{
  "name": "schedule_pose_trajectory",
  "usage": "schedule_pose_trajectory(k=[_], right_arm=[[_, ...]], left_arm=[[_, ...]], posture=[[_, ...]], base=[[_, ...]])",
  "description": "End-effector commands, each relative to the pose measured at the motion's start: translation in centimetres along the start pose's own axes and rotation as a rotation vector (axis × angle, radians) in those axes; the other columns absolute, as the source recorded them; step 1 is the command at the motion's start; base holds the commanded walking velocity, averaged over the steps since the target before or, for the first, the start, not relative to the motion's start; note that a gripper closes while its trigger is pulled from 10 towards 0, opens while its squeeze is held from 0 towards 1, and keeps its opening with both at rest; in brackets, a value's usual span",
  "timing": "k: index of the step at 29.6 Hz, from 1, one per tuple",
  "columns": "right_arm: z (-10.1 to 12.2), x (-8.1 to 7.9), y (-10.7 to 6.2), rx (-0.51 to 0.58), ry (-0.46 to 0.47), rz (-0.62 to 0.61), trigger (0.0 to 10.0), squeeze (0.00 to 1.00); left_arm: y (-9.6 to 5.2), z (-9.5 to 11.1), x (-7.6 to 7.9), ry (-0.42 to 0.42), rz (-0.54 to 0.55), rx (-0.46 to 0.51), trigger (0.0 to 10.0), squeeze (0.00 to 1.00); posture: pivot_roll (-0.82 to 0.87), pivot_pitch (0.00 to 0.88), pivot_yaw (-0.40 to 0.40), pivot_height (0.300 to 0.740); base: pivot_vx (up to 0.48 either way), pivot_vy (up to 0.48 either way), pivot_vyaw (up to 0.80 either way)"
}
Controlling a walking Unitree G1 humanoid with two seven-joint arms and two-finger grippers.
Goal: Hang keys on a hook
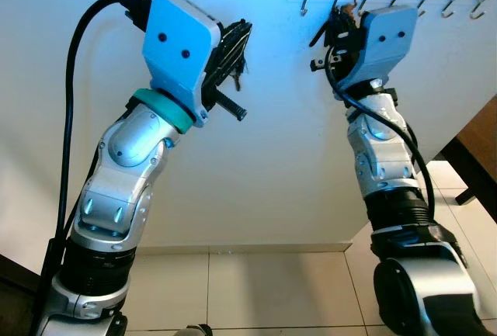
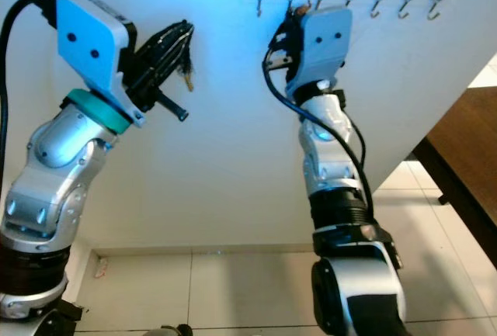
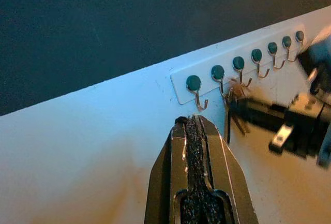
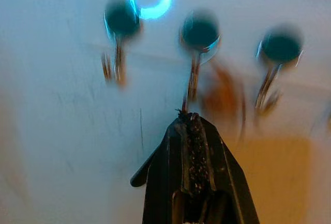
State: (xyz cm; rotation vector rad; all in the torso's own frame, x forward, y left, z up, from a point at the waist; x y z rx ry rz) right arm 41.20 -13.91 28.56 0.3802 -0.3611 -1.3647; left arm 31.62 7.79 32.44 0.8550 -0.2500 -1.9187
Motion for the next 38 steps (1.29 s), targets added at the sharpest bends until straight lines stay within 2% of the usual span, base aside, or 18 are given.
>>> schedule_pose_trajectory(k=[1, 4, 5, 6, 8, 14, 16, 17, 21, 22, 25, 26, 27, 38], right_arm=[[-0.8, 0.2, -0.2, -0.037, -0.006, -0.018, 10.0, 0.00], [-0.7, 0.2, -0.2, -0.033, 0.024, -0.023, 10.0, 0.00], [-0.3, 0.1, -0.1, -0.019, 0.112, -0.021, 10.0, 0.00], [-0.3, 0.1, -0.1, -0.019, 0.112, -0.021, 10.0, 0.00], [0.4, -0.1, 0.0, 0.010, 0.192, -0.005, 10.0, 0.00], [0.9, -0.5, -0.1, 0.048, 0.191, 0.025, 10.0, 0.00], [1.0, -1.1, -0.5, 0.069, 0.197, 0.065, 10.0, 0.00], [1.0, -1.5, -0.8, 0.078, 0.200, 0.085, 10.0, 0.25], [1.0, -1.7, -1.0, 0.084, 0.202, 0.100, 10.0, 0.25], [1.1, -1.9, -1.1, 0.091, 0.213, 0.114, 10.0, 1.00], [1.3, -2.0, -1.3, 0.102, 0.235, 0.134, 10.0, 1.00], [1.4, -2.0, -1.4, 0.106, 0.242, 0.138, 10.0, 0.43], [1.4, -1.9, -1.6, 0.104, 0.244, 0.136, 10.0, 0.00], [0.8, -1.6, -2.1, 0.085, 0.240, 0.122, 10.0, 0.00]], left_arm=[[-0.1, 0.3, 0.1, -0.009, -0.002, 0.010, 10.0, 0.00], [-0.1, 0.3, 0.1, -0.009, -0.002, 0.010, 10.0, 0.00], [-0.1, 0.3, 0.1, -0.009, -0.003, 0.010, 10.0, 0.00], [-0.1, 0.3, 0.1, -0.009, -0.003, 0.010, 10.0, 0.00], [-0.1, 0.3, 0.2, -0.011, -0.005, 0.010, 10.0, 0.00], [-0.2, 0.2, 0.3, -0.011, -0.006, 0.009, 10.0, 0.00], [-0.2, 0.2, 0.3, -0.011, -0.006, 0.008, 10.0, 0.00], [-0.2, 0.2, 0.3, -0.011, -0.006, 0.006, 10.0, 0.00], [-0.2, 0.2, 0.3, -0.010, -0.006, 0.006, 10.0, 0.00], [-0.2, 0.1, 0.3, -0.010, -0.006, 0.005, 10.0, 0.00], [-0.2, 0.1, 0.4, -0.011, -0.008, 0.004, 10.0, 0.00], [-0.2, 0.1, 0.3, -0.011, -0.008, 0.003, 10.0, 0.00], [-0.2, 0.1, 0.3, -0.011, -0.008, 0.003, 10.0, 0.00], [-0.2, 0.1, 0.3, -0.011, -0.012, 0.001, 10.0, 0.00]], posture=[[0.08, 0.010, 0.090, 0.740], [0.08, 0.010, 0.090, 0.740], [0.08, 0.005, 0.092, 0.740], [0.08, 0.005, 0.092, 0.740], [0.07, 0.004, 0.092, 0.740], [0.07, 0.002, 0.090, 0.740], [0.08, 0.004, 0.091, 0.740], [0.08, 0.004, 0.091, 0.740], [0.08, 0.004, 0.091, 0.740], [0.08, 0.004, 0.091, 0.740], [0.08, 0.004, 0.091, 0.740], [0.08, 0.008, 0.092, 0.740], [0.08, 0.009, 0.092, 0.740], [0.07, 0.012, 0.096, 0.740]], base=[[0.000, 0.000, 0.00], [0.000, 0.000, 0.00], [0.000, 0.000, 0.00], [0.000, 0.000, 0.00], [0.000, 0.000, 0.00], [0.000, 0.000, 0.00], [0.000, 0.000, 0.00], [0.000, 0.000, 0.00], [0.000, 0.000, 0.00], [0.000, 0.000, 0.00], [0.000, 0.000, 0.00], [0.000, 0.000, 0.00], [0.000, 0.000, 0.00], [0.000, 0.000, 0.00]])
Point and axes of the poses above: a point about 5 cm out from each wrist's last joint towards the gripper, its own y axis pointing out of the wrist towards the gripper, its own z axis along the axis of the wrist's last joint, x = y × z, the point moved 3 cm from there along y, pointing out of the wrist towards the gripper, and after that the axes turned 10 degrees about y, right-handed, at the moved point
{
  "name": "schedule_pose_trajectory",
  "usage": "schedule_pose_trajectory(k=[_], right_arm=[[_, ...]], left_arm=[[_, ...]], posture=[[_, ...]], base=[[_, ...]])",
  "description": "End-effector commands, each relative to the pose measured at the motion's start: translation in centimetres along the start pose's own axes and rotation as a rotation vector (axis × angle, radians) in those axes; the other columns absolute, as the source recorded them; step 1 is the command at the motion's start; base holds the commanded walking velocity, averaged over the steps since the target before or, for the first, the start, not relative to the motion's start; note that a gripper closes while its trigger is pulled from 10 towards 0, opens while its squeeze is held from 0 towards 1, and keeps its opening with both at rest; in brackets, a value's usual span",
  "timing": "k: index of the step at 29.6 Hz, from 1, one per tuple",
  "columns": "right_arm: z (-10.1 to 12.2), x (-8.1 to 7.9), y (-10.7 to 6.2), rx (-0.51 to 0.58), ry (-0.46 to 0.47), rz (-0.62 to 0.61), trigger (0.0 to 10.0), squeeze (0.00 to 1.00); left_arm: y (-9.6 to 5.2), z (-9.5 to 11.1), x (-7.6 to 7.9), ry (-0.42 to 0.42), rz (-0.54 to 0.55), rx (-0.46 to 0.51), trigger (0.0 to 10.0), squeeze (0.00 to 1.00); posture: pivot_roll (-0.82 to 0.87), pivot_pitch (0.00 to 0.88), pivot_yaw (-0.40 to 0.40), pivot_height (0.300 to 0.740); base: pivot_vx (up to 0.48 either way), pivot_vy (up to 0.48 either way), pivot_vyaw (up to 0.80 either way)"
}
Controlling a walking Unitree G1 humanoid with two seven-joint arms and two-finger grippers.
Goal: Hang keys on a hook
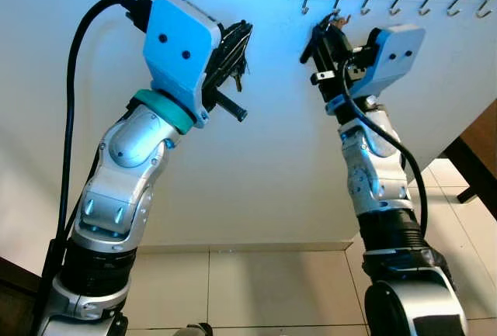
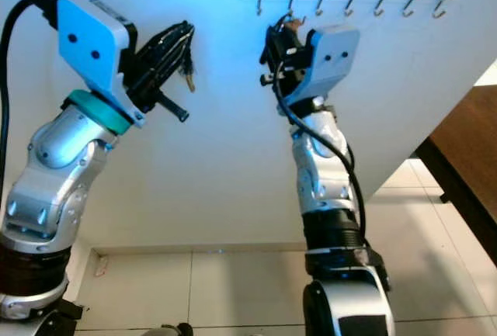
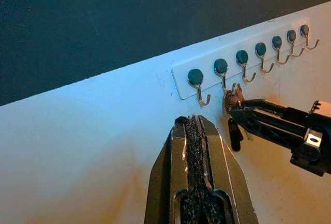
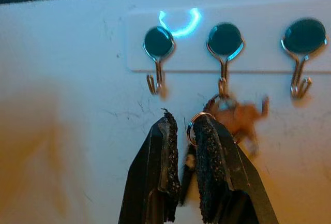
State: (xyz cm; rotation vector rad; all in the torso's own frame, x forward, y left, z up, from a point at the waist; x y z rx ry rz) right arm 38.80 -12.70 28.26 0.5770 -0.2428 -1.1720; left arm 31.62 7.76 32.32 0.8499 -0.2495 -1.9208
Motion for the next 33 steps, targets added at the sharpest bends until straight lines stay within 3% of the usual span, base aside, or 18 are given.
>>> schedule_pose_trajectory(k=[1, 11, 12, 15, 16, 20, 21, 27, 29, 33], right_arm=[[0.0, -0.1, -0.1, -0.002, 0.003, -0.001, 10.0, 0.00], [0.6, 0.3, -1.1, 0.019, -0.036, 0.011, 10.0, 0.00], [0.4, 0.6, -1.5, 0.010, -0.032, 0.004, 10.0, 0.80], [0.3, 0.9, -1.8, 0.004, -0.027, 0.000, 10.0, 0.80], [0.3, 1.2, -2.0, -0.002, -0.025, -0.010, 10.0, 1.00], [0.3, 1.3, -2.0, -0.003, -0.028, -0.018, 10.0, 1.00], [0.2, 1.4, -2.0, -0.005, -0.012, -0.033, 10.0, 0.00], [0.0, 1.6, -2.2, -0.012, 0.050, -0.049, 10.0, 0.00], [-0.6, 2.3, -3.1, -0.044, 0.088, -0.067, 10.0, 0.00], [-1.5, 3.3, -4.2, -0.091, 0.082, -0.100, 10.0, 0.00]], left_arm=[[-0.1, 0.2, 0.3, -0.007, -0.011, 0.004, 10.0, 0.00], [-0.2, 0.0, 0.4, -0.004, -0.022, -0.005, 10.0, 0.00], [-0.2, 0.0, 0.5, -0.006, -0.025, -0.004, 10.0, 0.00], [-0.1, 0.0, 0.5, -0.008, -0.027, -0.003, 10.0, 0.00], [-0.1, 0.0, 0.6, -0.009, -0.030, -0.002, 10.0, 0.00], [-0.1, 0.0, 0.6, -0.009, -0.031, -0.002, 10.0, 0.00], [-0.1, 0.0, 0.5, -0.007, -0.031, -0.004, 10.0, 0.00], [-0.2, -0.1, 0.5, -0.005, -0.030, -0.007, 10.0, 0.00], [-0.2, -0.1, 0.5, -0.006, -0.031, -0.007, 10.0, 0.00], [-0.2, -0.1, 0.5, -0.007, -0.033, -0.008, 10.0, 0.00]], posture=[[0.07, 0.012, 0.096, 0.740], [0.08, 0.017, 0.092, 0.740], [0.07, 0.019, 0.095, 0.740], [0.07, 0.019, 0.095, 0.740], [0.07, 0.017, 0.097, 0.740], [0.07, 0.017, 0.096, 0.740], [0.07, 0.017, 0.096, 0.740], [0.07, 0.021, 0.095, 0.740], [0.07, 0.022, 0.096, 0.740], [0.07, 0.021, 0.096, 0.740]], base=[[0.000, 0.000, 0.00], [0.000, 0.000, 0.00], [0.000, 0.000, 0.00], [0.000, 0.000, 0.00], [0.000, 0.000, 0.00], [0.000, 0.000, 0.00], [0.000, 0.000, 0.00], [0.000, 0.000, 0.00], [0.000, 0.000, 0.00], [0.000, 0.000, 0.00]])
Point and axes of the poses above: a point about 5 cm out from each wrist's last joint towards the gripper, its own y axis pointing out of the wrist towards the gripper, its own z axis along the axis of the wrist's last joint, x = y × z, the point moved 3 cm from there along y, pointing out of the wrist towards the gripper, and after that the axes turned 10 degrees about y, right-handed, at the moved point
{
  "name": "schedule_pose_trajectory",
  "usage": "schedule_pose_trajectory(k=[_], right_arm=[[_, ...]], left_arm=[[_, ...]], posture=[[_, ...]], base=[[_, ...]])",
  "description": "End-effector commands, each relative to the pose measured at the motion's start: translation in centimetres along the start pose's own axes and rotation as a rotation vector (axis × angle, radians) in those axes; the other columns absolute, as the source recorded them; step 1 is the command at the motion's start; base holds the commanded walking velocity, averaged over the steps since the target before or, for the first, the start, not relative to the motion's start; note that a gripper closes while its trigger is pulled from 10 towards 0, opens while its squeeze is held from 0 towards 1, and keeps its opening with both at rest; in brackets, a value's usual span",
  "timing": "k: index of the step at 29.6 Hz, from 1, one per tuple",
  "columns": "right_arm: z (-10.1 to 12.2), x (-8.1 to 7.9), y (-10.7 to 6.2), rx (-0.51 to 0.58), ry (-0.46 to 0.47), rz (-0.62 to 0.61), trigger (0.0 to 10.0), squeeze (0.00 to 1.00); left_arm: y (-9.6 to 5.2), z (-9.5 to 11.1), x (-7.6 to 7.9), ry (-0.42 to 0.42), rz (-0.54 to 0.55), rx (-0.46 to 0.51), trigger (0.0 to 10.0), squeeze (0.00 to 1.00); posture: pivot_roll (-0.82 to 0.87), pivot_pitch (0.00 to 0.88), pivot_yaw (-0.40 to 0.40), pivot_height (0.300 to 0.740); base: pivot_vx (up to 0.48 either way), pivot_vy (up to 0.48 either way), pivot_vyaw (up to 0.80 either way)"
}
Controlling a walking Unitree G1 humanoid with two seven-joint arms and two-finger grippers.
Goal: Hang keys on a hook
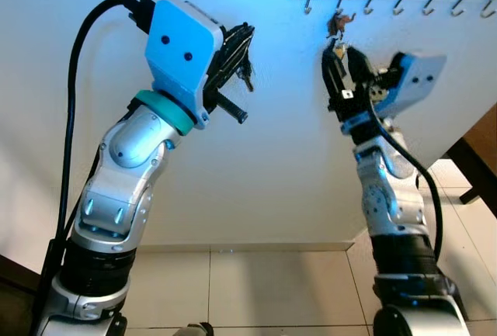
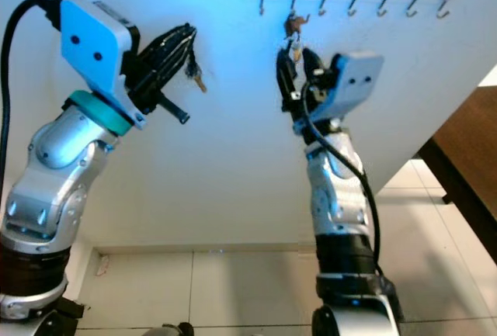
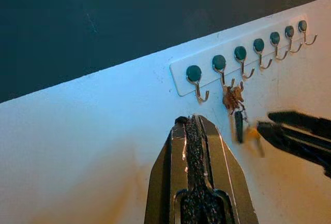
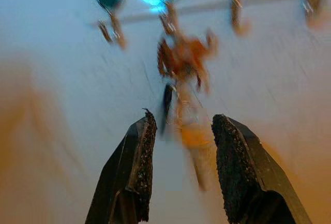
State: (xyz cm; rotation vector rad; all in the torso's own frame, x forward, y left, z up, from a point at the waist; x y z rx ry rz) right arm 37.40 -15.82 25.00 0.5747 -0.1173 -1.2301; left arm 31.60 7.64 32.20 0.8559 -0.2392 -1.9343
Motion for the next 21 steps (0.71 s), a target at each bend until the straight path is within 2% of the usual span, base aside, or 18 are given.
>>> schedule_pose_trajectory(k=[1, 7, 13, 15, 19, 21], right_arm=[[-0.7, 1.0, -0.7, -0.039, 0.003, -0.031, 10.0, 0.00], [-2.1, 1.6, -1.3, -0.109, -0.008, -0.046, 10.0, 0.00], [-2.2, 1.5, -1.3, -0.118, -0.004, -0.038, 10.0, 0.00], [-2.5, 0.8, -1.6, -0.139, 0.010, 0.013, 10.0, 0.00], [-2.8, 0.5, -1.9, -0.153, 0.010, 0.036, 10.0, 0.00], [-3.9, 0.0, -2.4, -0.197, 0.016, 0.071, 10.0, 0.00]], left_arm=[[-0.1, -0.1, 0.4, -0.010, -0.017, -0.006, 10.0, 0.00], [-0.1, -0.1, 0.4, -0.009, -0.019, -0.005, 10.0, 0.00], [-0.1, -0.1, 0.3, -0.009, -0.018, -0.006, 10.0, 0.00], [-0.1, 0.0, 0.3, -0.010, -0.017, -0.003, 10.0, 0.00], [0.1, 0.1, 0.3, -0.021, -0.015, 0.001, 10.0, 0.00], [1.2, 0.7, 0.7, -0.042, -0.054, 0.017, 10.0, 0.00]], posture=[[0.07, 0.021, 0.096, 0.740], [0.07, 0.019, 0.098, 0.740], [0.07, 0.019, 0.098, 0.740], [0.07, 0.019, 0.097, 0.740], [0.07, 0.019, 0.096, 0.740], [0.08, 0.011, 0.095, 0.740]], base=[[0.000, 0.000, 0.00], [0.000, 0.000, 0.00], [0.000, 0.000, 0.00], [0.000, 0.000, 0.00], [0.000, 0.000, 0.00], [0.000, 0.000, 0.00]])
Point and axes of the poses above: a point about 5 cm out from each wrist's last joint towards the gripper, its own y axis pointing out of the wrist towards the gripper, its own z axis along the axis of the wrist's last joint, x = y × z, the point moved 3 cm from there along y, pointing out of the wrist towards the gripper, and after that the axes turned 10 degrees about y, right-handed, at the moved point
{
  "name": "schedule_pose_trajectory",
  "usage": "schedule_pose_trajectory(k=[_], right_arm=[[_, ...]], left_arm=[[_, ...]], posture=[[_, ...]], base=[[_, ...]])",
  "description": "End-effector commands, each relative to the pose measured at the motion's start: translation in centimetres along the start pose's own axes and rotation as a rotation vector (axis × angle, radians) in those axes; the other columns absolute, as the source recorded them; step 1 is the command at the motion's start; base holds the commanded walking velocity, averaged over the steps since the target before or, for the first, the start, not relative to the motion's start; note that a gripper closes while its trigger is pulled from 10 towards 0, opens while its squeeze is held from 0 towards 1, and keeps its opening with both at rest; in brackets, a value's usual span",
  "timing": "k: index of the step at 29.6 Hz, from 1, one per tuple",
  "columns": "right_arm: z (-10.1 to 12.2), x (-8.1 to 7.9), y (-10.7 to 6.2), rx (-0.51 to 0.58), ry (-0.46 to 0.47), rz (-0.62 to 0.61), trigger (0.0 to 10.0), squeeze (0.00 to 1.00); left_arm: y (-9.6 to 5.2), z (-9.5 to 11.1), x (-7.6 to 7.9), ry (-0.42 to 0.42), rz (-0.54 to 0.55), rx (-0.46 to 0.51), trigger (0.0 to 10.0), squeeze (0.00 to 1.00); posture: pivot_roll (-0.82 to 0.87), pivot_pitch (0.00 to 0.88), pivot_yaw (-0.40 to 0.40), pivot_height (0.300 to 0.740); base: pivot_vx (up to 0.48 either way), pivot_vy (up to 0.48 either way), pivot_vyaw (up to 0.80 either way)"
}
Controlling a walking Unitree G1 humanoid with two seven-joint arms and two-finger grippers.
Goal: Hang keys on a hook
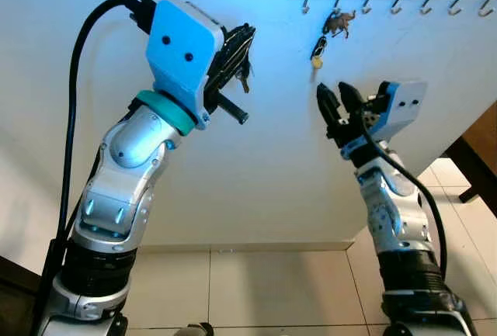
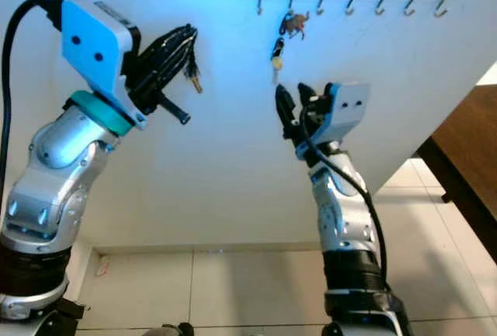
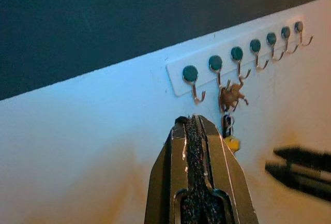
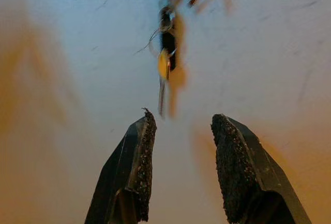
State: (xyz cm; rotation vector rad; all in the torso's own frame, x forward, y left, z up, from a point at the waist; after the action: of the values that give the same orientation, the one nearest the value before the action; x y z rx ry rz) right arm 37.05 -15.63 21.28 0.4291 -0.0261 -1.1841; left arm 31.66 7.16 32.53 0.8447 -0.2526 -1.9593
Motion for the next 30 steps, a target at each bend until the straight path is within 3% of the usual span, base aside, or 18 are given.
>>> schedule_pose_trajectory(k=[1, 5, 10, 13, 16, 19, 25, 30], right_arm=[[-0.8, -0.5, -0.2, -0.033, 0.012, 0.028, 10.0, 0.00], [-1.4, -1.2, -0.1, -0.054, 0.009, 0.071, 10.0, 0.00], [-1.6, -1.4, 0.0, -0.057, 0.008, 0.081, 10.0, 0.00], [-1.9, -2.0, 0.2, -0.065, 0.005, 0.104, 10.0, 0.00], [-1.9, -2.2, 0.3, -0.067, 0.006, 0.113, 10.0, 0.00], [-1.9, -2.5, 0.2, -0.064, 0.008, 0.120, 10.0, 0.00], [-1.9, -2.7, 0.2, -0.061, 0.009, 0.126, 10.0, 0.00], [-1.6, -3.2, 0.2, -0.050, 0.011, 0.139, 10.0, 0.00]], left_arm=[[0.7, 0.4, 0.5, -0.021, -0.038, 0.009, 10.0, 0.00], [2.5, 0.2, 2.3, -0.044, -0.153, -0.012, 10.0, 0.00], [3.2, -0.1, 3.2, -0.061, -0.189, -0.018, 10.0, 0.00], [5.1, -0.8, 4.8, -0.087, -0.221, -0.035, 10.0, 0.00], [6.0, -1.3, 5.4, -0.083, -0.231, -0.047, 10.0, 0.00], [7.1, -1.8, 5.4, -0.073, -0.215, -0.067, 10.0, 0.00], [7.8, -2.2, 5.1, -0.064, -0.198, -0.081, 10.0, 0.00], [9.3, -3.1, 2.3, -0.019, -0.054, -0.125, 10.0, 0.00]], posture=[[0.08, 0.011, 0.095, 0.740], [0.09, 0.000, 0.101, 0.740], [0.09, 0.000, 0.103, 0.740], [0.09, 0.000, 0.114, 0.740], [0.08, 0.000, 0.120, 0.740], [0.07, 0.000, 0.127, 0.740], [0.06, 0.001, 0.131, 0.740], [0.04, 0.022, 0.135, 0.740]], base=[[0.000, 0.000, 0.00], [0.000, 0.000, 0.00], [0.000, 0.000, 0.00], [0.000, 0.000, 0.00], [0.000, 0.000, 0.00], [0.000, 0.000, 0.00], [0.000, 0.000, 0.00], [0.000, 0.000, 0.00]])
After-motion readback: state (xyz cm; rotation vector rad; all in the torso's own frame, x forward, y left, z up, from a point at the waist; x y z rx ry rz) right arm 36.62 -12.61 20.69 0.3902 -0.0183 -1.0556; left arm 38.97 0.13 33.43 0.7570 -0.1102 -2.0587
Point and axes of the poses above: a point about 5 cm out from each wrist's last joint towards the gripper, its own y axis pointing out of the wrist towards the gripper, its own z axis along the axis of the wrist's last joint, x = y × z, the point moved 3 cm from there along y, pointing out of the wrist towards the gripper, and after that the axes turned 10 degrees about y, right-handed, at the moved point
